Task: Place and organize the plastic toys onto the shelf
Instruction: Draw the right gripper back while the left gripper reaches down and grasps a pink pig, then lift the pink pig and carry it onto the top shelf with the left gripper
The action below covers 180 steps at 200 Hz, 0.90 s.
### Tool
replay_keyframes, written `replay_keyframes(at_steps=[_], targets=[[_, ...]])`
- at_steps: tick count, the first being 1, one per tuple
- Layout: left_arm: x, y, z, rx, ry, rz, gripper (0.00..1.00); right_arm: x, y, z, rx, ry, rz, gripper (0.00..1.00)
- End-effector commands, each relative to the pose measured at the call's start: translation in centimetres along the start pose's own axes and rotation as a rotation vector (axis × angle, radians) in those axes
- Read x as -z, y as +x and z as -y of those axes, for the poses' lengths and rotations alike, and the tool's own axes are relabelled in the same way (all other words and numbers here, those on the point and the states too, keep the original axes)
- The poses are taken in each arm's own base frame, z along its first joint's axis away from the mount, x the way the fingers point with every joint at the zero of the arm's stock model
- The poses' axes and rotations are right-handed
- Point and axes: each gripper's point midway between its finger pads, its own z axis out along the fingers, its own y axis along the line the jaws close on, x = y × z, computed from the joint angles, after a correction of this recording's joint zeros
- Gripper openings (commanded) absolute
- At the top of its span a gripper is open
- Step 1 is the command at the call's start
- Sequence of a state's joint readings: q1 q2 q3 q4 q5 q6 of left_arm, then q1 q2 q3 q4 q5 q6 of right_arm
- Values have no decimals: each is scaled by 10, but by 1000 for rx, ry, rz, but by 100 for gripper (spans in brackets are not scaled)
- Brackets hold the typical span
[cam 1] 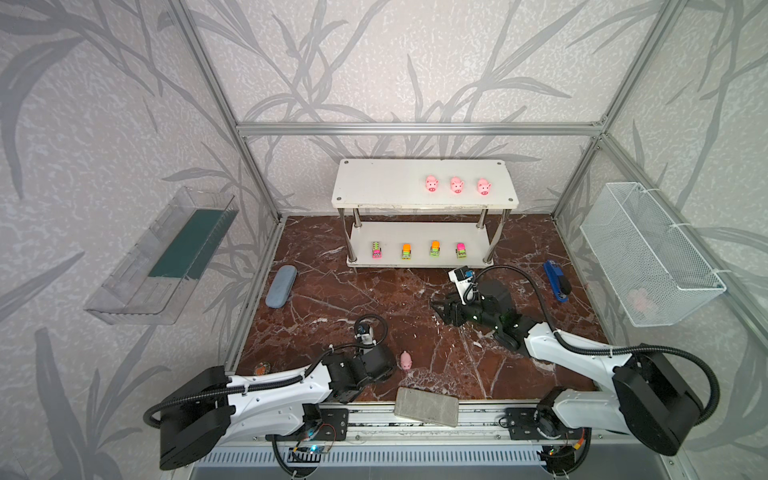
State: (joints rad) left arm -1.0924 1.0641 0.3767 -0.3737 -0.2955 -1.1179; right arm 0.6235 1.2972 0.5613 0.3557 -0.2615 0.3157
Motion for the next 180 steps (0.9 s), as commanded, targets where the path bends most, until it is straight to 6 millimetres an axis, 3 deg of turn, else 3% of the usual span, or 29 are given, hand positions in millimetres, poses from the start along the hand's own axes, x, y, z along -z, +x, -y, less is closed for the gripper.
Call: replay_keyframes(at_steps=[1, 53, 107, 137, 180], targets=[[3, -5, 0, 9, -16, 19, 46, -1, 3, 1, -10, -13, 2, 68], [2, -4, -2, 10, -34, 13, 36, -3, 6, 4, -21, -12, -10, 67], [7, -9, -6, 6, -57, 28, 36, -5, 8, 7, -32, -9, -18, 66], [20, -24, -10, -2, -69, 91, 34, -5, 9, 8, -32, -5, -21, 66], [56, -59, -7, -47, -81, 179, 34, -7, 11, 10, -35, 0, -33, 65]])
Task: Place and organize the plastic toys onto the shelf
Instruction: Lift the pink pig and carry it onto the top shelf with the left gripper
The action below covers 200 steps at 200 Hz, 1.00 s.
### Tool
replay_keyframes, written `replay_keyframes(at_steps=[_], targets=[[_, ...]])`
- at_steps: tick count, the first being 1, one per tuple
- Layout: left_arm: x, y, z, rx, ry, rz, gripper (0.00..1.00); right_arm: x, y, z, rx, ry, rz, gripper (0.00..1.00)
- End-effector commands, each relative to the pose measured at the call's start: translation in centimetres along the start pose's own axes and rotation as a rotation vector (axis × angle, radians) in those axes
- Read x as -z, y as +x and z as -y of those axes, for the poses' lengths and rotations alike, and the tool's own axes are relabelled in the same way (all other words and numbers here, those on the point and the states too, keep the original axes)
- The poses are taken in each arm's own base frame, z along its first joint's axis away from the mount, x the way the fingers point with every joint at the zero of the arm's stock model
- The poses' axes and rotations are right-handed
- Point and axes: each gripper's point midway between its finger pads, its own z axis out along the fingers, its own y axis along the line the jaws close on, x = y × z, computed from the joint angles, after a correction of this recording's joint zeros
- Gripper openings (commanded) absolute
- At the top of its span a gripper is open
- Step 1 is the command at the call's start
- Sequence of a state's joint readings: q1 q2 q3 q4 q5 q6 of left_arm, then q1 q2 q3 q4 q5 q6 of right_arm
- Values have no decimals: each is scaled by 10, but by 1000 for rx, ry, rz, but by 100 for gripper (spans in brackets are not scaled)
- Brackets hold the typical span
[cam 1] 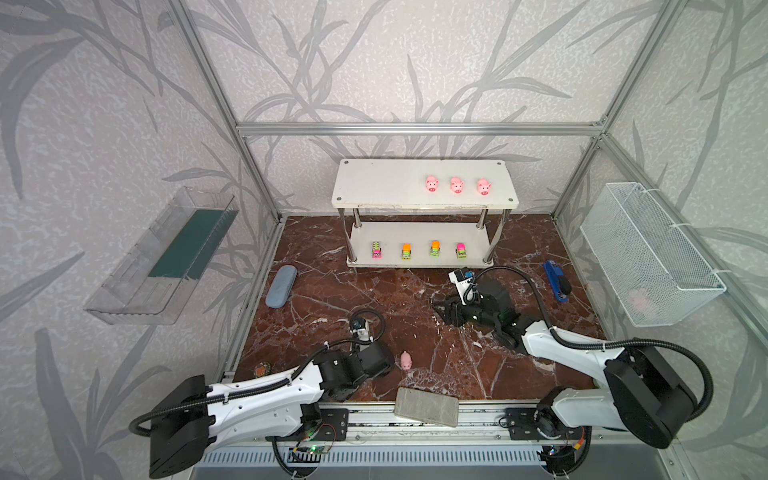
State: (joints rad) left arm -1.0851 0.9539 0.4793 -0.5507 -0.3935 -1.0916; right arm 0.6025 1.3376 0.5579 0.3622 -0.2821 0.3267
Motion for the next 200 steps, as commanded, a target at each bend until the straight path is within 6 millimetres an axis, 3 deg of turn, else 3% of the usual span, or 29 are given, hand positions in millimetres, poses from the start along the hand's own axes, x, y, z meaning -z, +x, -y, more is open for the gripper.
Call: replay_keyframes(at_steps=[1, 50, 111, 157, 179, 200], targets=[[20, -27, -9, -45, -60, 77, 34, -1, 1, 0, -5, -9, -1, 65], [60, -86, 17, -104, -21, 179, 33, -3, 3, 1, -10, -11, -7, 65], [118, -204, 74, -199, 41, 325, 32, -7, 7, 0, -26, -25, -28, 65], [138, -283, 117, -210, 121, 432, 34, -6, 9, 0, -12, -27, -34, 65], [146, -322, 131, -199, 149, 488, 34, -6, 8, -4, -6, -50, -31, 65], [141, -353, 136, -200, 128, 506, 34, -7, 9, -10, -1, -86, -33, 65]])
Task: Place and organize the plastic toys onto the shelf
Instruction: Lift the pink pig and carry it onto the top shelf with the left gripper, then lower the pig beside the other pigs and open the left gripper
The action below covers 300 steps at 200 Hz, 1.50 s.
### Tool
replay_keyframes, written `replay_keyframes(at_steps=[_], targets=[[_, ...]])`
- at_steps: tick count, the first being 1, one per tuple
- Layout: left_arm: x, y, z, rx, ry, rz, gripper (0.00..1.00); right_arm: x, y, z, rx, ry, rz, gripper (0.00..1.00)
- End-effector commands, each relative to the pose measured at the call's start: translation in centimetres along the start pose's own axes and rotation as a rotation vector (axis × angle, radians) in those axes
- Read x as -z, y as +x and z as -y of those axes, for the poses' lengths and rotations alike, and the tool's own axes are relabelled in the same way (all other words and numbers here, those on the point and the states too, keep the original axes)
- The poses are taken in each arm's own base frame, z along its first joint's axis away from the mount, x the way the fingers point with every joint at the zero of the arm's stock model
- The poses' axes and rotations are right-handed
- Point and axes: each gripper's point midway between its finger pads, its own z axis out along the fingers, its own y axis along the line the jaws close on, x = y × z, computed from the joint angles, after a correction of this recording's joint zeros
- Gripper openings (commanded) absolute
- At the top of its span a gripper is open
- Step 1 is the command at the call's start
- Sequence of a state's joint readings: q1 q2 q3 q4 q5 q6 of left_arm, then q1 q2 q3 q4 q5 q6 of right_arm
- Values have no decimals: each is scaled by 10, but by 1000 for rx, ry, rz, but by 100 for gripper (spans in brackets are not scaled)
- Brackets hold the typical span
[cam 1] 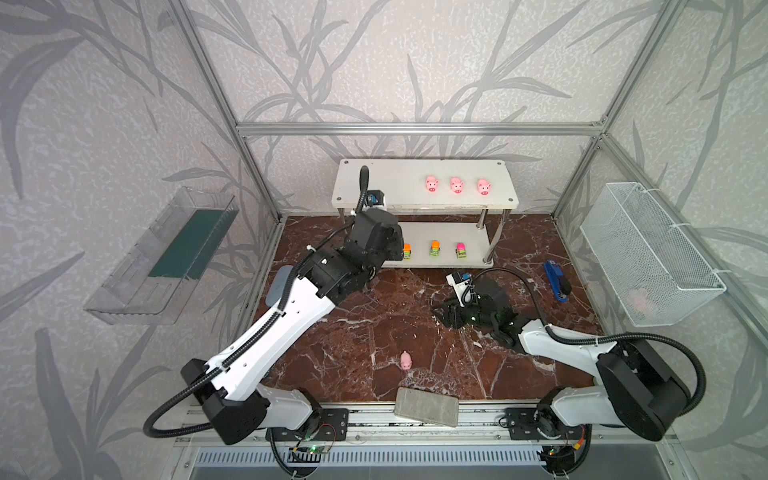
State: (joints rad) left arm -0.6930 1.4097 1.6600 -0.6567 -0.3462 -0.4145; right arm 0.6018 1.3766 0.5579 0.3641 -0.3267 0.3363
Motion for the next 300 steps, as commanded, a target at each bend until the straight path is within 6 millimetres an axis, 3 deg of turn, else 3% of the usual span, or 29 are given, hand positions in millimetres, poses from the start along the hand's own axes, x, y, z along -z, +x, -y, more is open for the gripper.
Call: replay_keyframes(at_steps=[1, 46, 84, 124, 158, 200, 300], targets=[[-13, -31, 2, -50, 12, 33, 34, -1, -4, -9, 22, -57, 14, 65], [-53, -66, -3, -48, -6, 57, 35, 5, -11, -29, 103, -100, 43, 64], [-87, -86, -1, -31, 29, 62, 35, 3, -11, -30, 104, -98, 36, 64], [-119, -91, -1, -47, 31, 41, 35, 1, -9, -29, 108, -92, 29, 65], [-140, -84, 3, -53, 43, 17, 35, -1, -8, -24, 112, -69, 22, 64], [-153, -76, -2, -48, 30, -4, 35, -9, -5, -21, 103, -68, 6, 64], [-149, -77, -10, -44, 0, -15, 35, -19, 2, -16, 92, -65, -15, 64]])
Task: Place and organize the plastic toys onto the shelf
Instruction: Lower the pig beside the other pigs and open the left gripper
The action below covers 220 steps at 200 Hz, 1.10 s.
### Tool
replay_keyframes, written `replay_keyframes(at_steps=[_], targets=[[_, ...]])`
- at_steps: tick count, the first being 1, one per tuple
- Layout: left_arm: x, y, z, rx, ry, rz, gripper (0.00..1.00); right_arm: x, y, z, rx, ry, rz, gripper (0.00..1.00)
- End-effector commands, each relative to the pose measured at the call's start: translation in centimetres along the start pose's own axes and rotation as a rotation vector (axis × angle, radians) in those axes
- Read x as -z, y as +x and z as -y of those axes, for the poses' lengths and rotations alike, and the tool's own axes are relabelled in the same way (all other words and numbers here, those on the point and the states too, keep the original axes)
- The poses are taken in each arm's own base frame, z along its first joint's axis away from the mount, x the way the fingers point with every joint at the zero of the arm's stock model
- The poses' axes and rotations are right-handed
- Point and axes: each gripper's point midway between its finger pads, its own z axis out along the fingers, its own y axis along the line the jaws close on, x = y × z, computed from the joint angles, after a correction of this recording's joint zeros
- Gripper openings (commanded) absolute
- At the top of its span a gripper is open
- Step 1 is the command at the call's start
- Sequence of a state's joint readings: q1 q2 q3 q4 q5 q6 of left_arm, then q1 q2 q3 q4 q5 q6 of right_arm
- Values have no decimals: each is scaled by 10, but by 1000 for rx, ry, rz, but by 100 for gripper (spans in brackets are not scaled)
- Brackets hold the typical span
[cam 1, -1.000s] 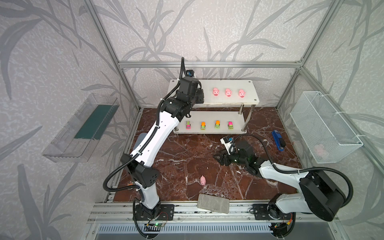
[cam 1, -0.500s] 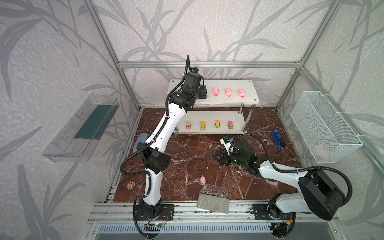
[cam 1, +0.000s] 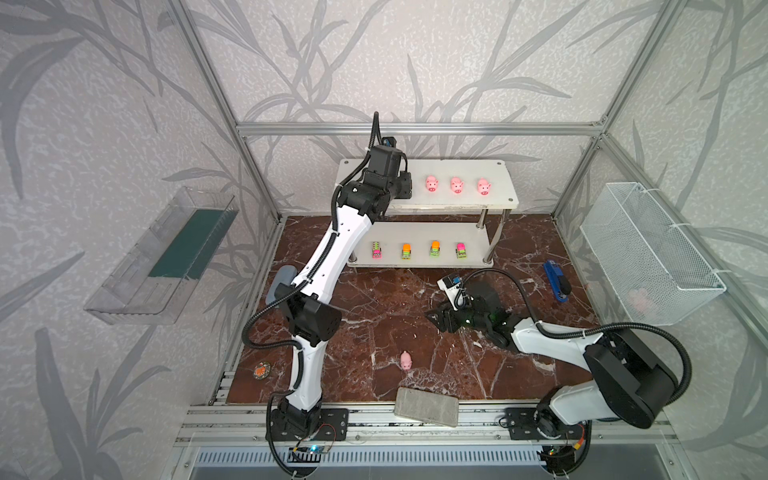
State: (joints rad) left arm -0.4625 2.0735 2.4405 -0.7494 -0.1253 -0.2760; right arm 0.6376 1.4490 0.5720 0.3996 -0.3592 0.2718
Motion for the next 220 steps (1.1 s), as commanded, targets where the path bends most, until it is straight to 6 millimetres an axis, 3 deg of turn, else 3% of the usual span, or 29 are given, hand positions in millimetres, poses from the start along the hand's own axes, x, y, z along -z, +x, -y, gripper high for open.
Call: replay_keyframes(at_steps=[1, 87, 137, 179, 220], targets=[[8, -4, -4, -13, -11, -5, 35, -3, -12, -4, 20, -12, 30, 64], [-1, 4, -6, -9, -27, -25, 38, -9, -7, 0, 6, -10, 14, 64], [-3, 2, -6, -5, -28, -19, 45, -11, -5, 2, 1, -10, 7, 64], [16, -18, -3, 1, -11, 35, 62, -13, -4, 4, -6, -11, 4, 64], [57, -55, -1, -22, 17, 147, 70, -14, -3, 5, -12, -13, -2, 64]])
